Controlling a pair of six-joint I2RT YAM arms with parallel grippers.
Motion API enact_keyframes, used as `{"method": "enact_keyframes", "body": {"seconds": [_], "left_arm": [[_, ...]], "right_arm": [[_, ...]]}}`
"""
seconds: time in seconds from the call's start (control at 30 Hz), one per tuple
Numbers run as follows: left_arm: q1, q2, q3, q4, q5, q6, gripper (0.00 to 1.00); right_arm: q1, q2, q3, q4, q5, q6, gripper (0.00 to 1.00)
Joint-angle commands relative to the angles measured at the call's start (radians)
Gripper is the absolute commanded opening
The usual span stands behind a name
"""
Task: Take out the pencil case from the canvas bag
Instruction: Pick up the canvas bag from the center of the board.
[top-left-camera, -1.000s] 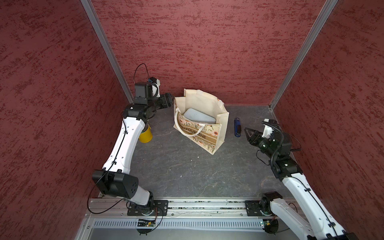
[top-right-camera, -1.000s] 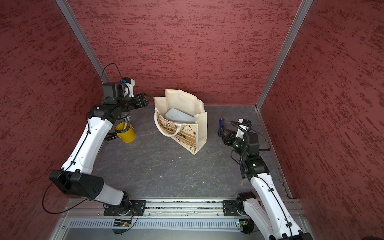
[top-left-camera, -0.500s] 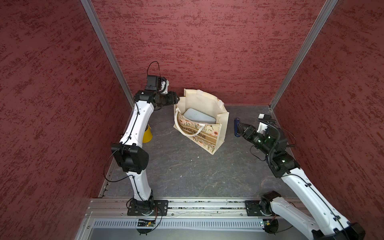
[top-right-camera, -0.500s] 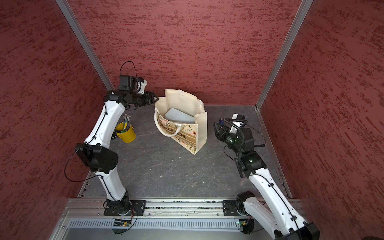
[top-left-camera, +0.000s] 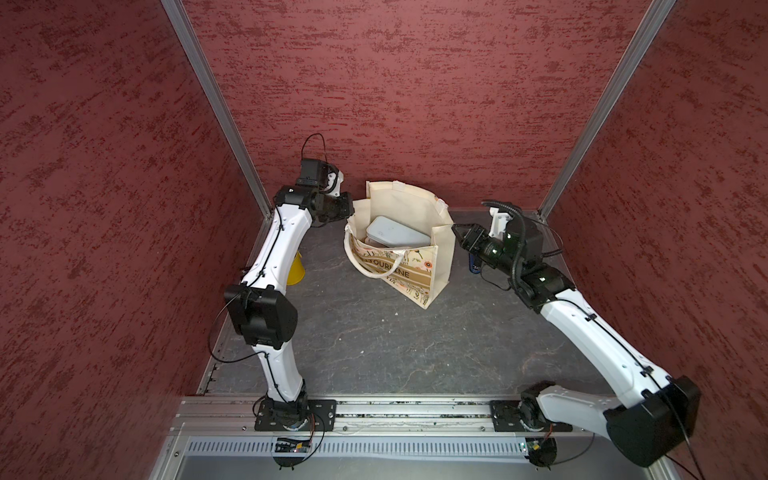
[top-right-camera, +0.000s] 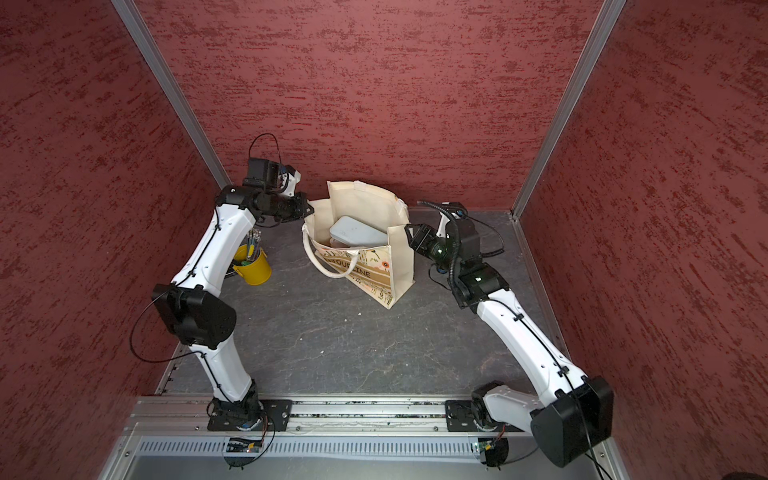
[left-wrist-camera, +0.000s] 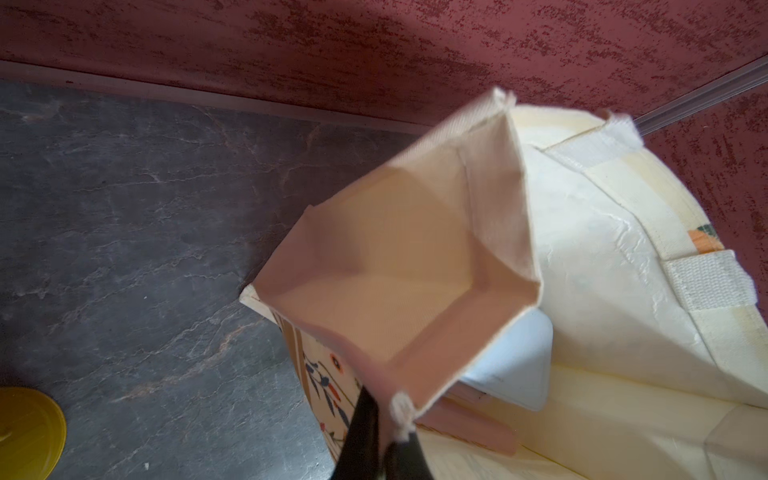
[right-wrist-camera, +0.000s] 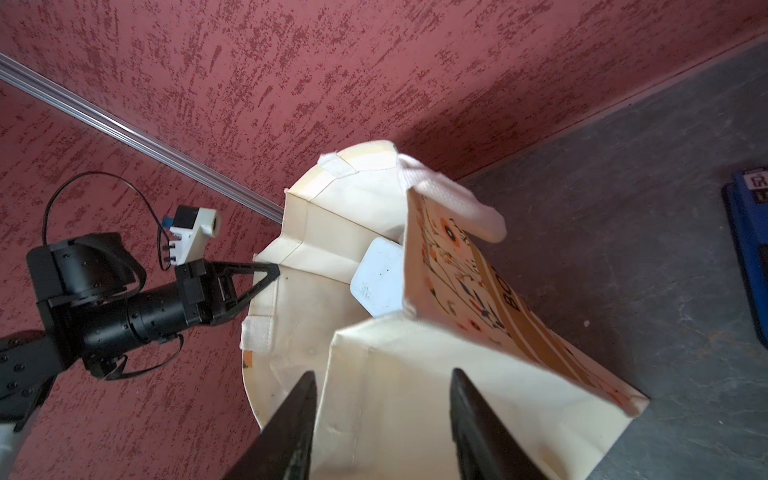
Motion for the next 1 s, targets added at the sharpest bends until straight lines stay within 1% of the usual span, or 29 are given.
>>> {"method": "enact_keyframes", "body": {"seconds": [0.0, 0.03, 0.13, 0.23, 0.33, 0.43, 0.6, 0.73, 0.83, 0.93, 0.97], "left_arm": [[0.005, -0.12, -0.145, 0.051, 0.013, -0.046, 0.05], [0.009, -0.161, -0.207, 0.081, 0.021, -0.064, 0.05], [0.024, -0.267, -0.351, 0.155, 0.061, -0.122, 0.05], [0.026, -0.371, -0.466, 0.214, 0.061, -0.158, 0.05], [0.025, -0.443, -0.556, 0.249, 0.053, -0.179, 0.05], [0.023, -0.493, -0.641, 0.281, 0.051, -0.202, 0.05], [0.014, -0.588, -0.762, 0.327, 0.051, -0.244, 0.05], [0.005, -0.639, -0.811, 0.308, 0.051, -0.233, 0.05], [0.004, -0.66, -0.832, 0.28, 0.047, -0.213, 0.06], [0.003, -0.685, -0.85, 0.253, 0.035, -0.192, 0.07], [0.006, -0.695, -0.856, 0.246, 0.03, -0.18, 0.07]], "right_arm": [[0.009, 0.055, 0.124, -0.109, 0.057, -0.127, 0.58], [0.01, 0.081, 0.164, -0.137, 0.061, -0.147, 0.59], [0.023, 0.156, 0.258, -0.227, 0.081, -0.194, 0.67], [0.048, 0.227, 0.345, -0.318, 0.124, -0.254, 0.74], [0.066, 0.305, 0.422, -0.384, 0.118, -0.316, 0.76], [0.088, 0.347, 0.463, -0.407, 0.095, -0.351, 0.76], [0.119, 0.376, 0.461, -0.434, 0.155, -0.367, 0.76], [0.126, 0.377, 0.428, -0.435, 0.166, -0.405, 0.69], [0.128, 0.365, 0.388, -0.411, 0.162, -0.426, 0.62], [0.13, 0.346, 0.354, -0.398, 0.151, -0.441, 0.49], [0.131, 0.339, 0.346, -0.398, 0.147, -0.445, 0.44]]}}
